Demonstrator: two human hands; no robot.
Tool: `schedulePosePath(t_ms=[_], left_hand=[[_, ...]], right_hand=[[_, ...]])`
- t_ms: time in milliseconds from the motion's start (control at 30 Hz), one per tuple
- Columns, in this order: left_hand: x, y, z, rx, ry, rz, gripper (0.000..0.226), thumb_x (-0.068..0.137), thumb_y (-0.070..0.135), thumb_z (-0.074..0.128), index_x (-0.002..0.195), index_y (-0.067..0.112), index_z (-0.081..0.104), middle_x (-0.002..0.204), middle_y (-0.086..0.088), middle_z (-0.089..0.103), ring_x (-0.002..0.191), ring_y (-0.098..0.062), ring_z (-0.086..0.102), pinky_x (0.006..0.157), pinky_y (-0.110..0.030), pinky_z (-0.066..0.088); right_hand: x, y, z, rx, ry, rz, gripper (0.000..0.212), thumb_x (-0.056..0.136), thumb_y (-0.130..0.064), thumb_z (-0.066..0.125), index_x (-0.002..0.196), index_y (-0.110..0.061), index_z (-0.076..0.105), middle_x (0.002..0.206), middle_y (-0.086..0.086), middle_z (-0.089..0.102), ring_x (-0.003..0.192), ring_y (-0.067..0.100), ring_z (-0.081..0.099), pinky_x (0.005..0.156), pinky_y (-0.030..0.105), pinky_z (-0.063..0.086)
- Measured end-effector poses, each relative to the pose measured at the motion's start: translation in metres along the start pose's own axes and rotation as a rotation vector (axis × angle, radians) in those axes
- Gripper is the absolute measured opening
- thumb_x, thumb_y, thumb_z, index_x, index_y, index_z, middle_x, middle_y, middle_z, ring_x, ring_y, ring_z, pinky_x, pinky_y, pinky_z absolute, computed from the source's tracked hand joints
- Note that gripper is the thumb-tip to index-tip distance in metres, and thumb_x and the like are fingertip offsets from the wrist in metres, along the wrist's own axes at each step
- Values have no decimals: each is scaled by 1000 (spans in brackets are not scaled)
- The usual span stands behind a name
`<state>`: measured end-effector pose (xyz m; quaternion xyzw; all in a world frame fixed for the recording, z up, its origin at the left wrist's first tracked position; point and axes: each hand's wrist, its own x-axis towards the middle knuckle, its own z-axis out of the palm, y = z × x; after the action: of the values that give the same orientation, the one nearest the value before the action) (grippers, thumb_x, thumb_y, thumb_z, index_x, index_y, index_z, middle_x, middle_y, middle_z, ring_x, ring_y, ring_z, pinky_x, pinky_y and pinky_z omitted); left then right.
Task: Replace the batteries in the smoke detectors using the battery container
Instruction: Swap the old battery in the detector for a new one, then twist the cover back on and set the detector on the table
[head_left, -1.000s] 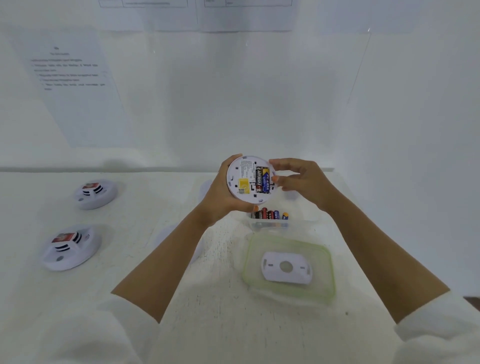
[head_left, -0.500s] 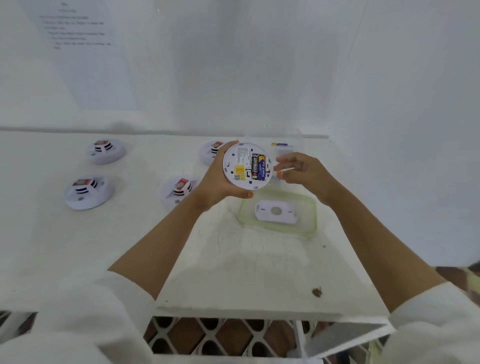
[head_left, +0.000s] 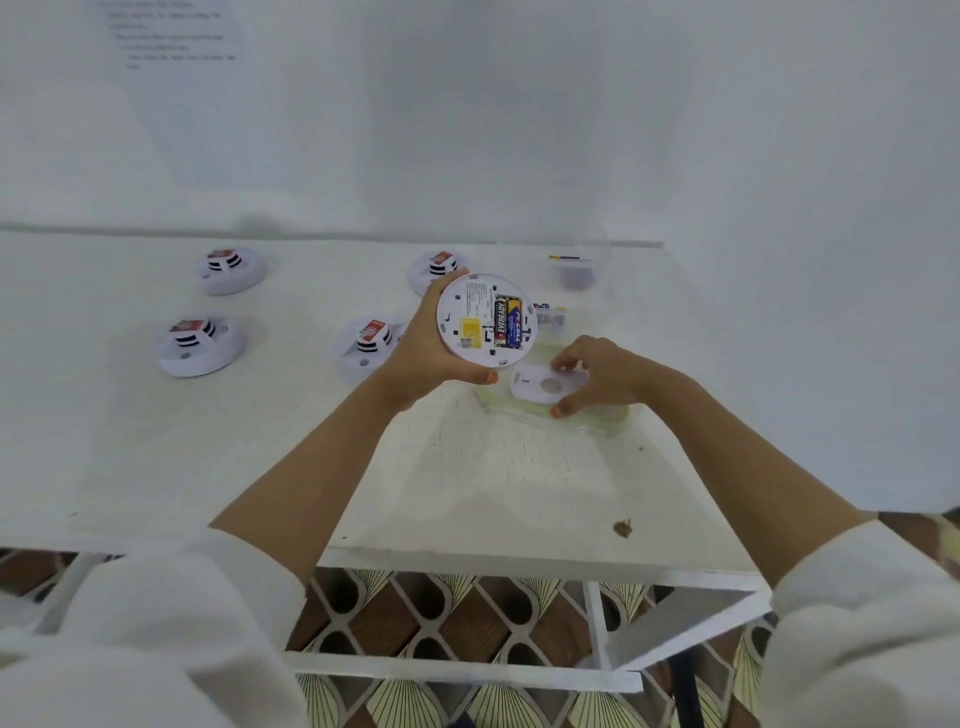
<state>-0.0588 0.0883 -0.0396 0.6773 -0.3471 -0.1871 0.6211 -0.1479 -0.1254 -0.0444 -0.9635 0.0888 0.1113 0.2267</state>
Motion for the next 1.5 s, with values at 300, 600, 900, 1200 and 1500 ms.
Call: schedulePosePath(t_ms=[300, 600, 900, 1200, 1500], left_hand=[[0, 3, 1, 15, -9, 17, 103, 52, -12, 77, 137, 16, 27, 124, 22, 42, 107, 13, 50, 78, -19, 53], [0, 7, 1, 29, 0, 26, 103, 51, -6, 77, 137, 18, 27, 123, 28, 41, 110, 14, 48, 82, -24, 54], [2, 3, 2, 19, 6, 11, 103, 53, -13, 79, 135, 21, 27, 124, 20, 43, 110, 7, 50, 80, -22, 53], [5, 5, 2, 26, -2, 14, 105, 50, -3, 79, 137, 24, 27, 127, 22, 42, 115, 5, 47, 86, -26, 53], [7, 5, 5, 25, -3, 18, 103, 50, -3, 78, 135, 25, 27, 126, 21, 42, 113, 7, 48, 85, -26, 53]], right_hand=[[6, -10, -5, -66, -42, 53, 69, 67, -37, 79, 123, -11, 47, 119, 4, 49, 97, 17, 44, 82, 24, 37], [8, -5, -8, -16, -71, 57, 70, 66, -37, 81, 123, -15, 47, 107, -2, 45, 95, 17, 46, 79, 25, 36], [8, 10, -10, 40, -35, 9, 58, 66, -36, 81, 118, -22, 59, 103, -1, 49, 92, 16, 48, 80, 25, 37], [8, 13, -12, -13, 89, -31, 53, 76, -32, 74, 124, -16, 57, 118, 7, 49, 98, 12, 43, 84, 24, 34], [15, 3, -12, -198, 11, -35, 74, 65, -46, 78, 127, -15, 50, 121, 6, 46, 111, 22, 40, 93, 31, 37]])
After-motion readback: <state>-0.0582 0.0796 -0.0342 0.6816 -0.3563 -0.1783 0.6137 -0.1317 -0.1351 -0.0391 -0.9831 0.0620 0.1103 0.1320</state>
